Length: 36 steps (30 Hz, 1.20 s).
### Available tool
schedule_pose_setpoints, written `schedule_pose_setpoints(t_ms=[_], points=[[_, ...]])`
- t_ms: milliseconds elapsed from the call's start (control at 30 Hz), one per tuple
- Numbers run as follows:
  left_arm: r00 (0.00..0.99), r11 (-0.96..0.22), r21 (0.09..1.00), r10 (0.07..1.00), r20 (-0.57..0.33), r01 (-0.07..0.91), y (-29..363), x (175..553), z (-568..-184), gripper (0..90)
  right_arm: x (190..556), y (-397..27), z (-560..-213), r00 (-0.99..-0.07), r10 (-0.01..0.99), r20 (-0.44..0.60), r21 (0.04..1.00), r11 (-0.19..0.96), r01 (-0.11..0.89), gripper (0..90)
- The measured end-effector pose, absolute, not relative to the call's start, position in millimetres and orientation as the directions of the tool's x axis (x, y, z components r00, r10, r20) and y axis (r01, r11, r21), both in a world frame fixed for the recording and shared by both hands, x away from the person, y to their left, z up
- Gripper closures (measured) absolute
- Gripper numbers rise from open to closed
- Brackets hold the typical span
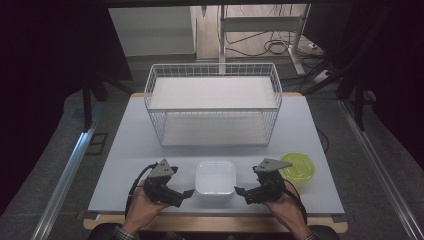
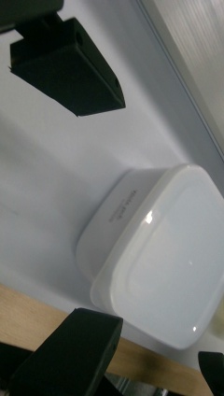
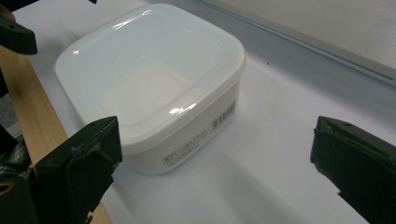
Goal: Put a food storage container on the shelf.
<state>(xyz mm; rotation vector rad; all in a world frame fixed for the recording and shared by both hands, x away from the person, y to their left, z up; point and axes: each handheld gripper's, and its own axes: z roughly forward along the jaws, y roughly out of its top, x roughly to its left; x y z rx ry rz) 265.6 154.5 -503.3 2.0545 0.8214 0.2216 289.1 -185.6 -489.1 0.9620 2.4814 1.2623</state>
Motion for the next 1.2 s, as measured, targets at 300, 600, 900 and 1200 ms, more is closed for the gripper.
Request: schedule_pose_setpoints(t_ms=[300, 600, 900, 1200], points=[[0.766, -0.362, 0.788, 0.61, -0.204, 0.498, 139, 279, -503, 7.0, 292, -178, -484, -0.764, 0.621, 0.172, 0.752, 0.418, 0.509, 17.6], [0.762, -0.35, 0.754, 0.579, -0.292, 0.555, 132, 294, -508, 12.5, 308, -166, -488, -0.767, 0.597, 0.235, 0.711, 0.433, 0.555, 22.8], [0.763, -0.353, 0.73, 0.546, -0.347, 0.585, 128, 294, -509, 18.1, 314, -160, -489, -0.727, 0.595, 0.344, 0.663, 0.394, 0.636, 35.0], [0.705, -0.303, 0.713, 0.606, -0.368, 0.632, 136, 272, -497, 50.2, 294, -170, -477, -0.67, 0.642, 0.373, 0.656, 0.328, 0.68, 62.8]])
